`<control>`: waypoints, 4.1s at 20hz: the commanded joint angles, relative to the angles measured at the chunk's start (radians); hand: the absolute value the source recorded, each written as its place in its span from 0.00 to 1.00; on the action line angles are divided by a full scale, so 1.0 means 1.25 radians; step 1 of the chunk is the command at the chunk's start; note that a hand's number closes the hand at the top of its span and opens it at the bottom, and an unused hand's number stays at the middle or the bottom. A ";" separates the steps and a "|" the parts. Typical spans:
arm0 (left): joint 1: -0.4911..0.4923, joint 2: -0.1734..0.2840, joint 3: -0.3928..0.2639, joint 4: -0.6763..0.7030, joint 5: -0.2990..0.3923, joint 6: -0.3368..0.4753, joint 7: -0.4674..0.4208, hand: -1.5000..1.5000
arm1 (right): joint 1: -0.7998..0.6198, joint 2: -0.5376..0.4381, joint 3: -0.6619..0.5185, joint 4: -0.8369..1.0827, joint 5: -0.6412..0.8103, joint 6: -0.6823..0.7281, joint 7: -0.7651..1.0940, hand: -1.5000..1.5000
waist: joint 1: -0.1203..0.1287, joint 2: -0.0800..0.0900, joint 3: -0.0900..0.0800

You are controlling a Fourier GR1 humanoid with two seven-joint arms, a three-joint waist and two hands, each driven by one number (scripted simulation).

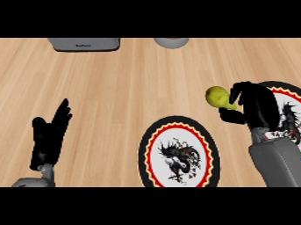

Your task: Pick the pear from the plate and place it in the plate

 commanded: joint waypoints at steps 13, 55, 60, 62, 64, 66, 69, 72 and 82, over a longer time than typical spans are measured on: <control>-0.023 -0.052 -0.024 0.003 -0.046 0.026 0.018 0.50 | 0.026 -0.084 -0.247 -0.090 0.009 -0.043 0.088 1.00 | 0.015 0.006 0.001; 0.017 -0.013 0.037 -0.037 -0.026 -0.060 0.016 0.50 | 0.014 -0.188 -0.671 0.503 -0.611 0.288 -0.657 0.00 | 0.012 0.004 0.001; -0.053 -0.063 0.035 0.088 -0.061 -0.017 -0.049 0.50 | 0.068 -0.186 -0.663 0.538 -0.637 0.320 -0.761 0.00 | 0.010 0.006 0.001; 0.018 -0.030 0.031 -0.059 -0.047 -0.051 0.033 0.50 | 0.009 -0.240 -0.651 0.596 -0.647 0.329 -0.753 0.00 | 0.018 0.006 0.001; 0.002 -0.041 0.041 -0.018 -0.048 -0.053 0.007 0.50 | 0.052 -0.200 -0.631 0.539 -0.669 0.321 -0.759 0.00 | 0.014 0.005 0.001; -0.046 -0.038 0.066 0.058 -0.044 -0.058 -0.030 0.50 | 0.046 -0.192 -0.612 0.505 -0.682 0.319 -0.729 0.00 | 0.012 0.005 0.001; -0.001 -0.046 0.053 -0.014 -0.054 -0.048 0.007 0.50 | 0.031 -0.230 -0.601 0.593 -0.658 0.285 -0.795 0.00 | 0.016 0.005 0.001; 0.009 -0.063 0.043 0.007 -0.061 -0.050 -0.026 0.50 | 0.058 -0.182 -0.575 0.523 -0.669 0.232 -0.745 0.00 | 0.013 0.005 0.001; -0.056 -0.071 0.047 -0.014 -0.063 -0.049 0.051 0.50 | 0.038 -0.238 -0.570 0.718 -0.641 0.175 -0.849 0.00 | 0.016 0.006 0.001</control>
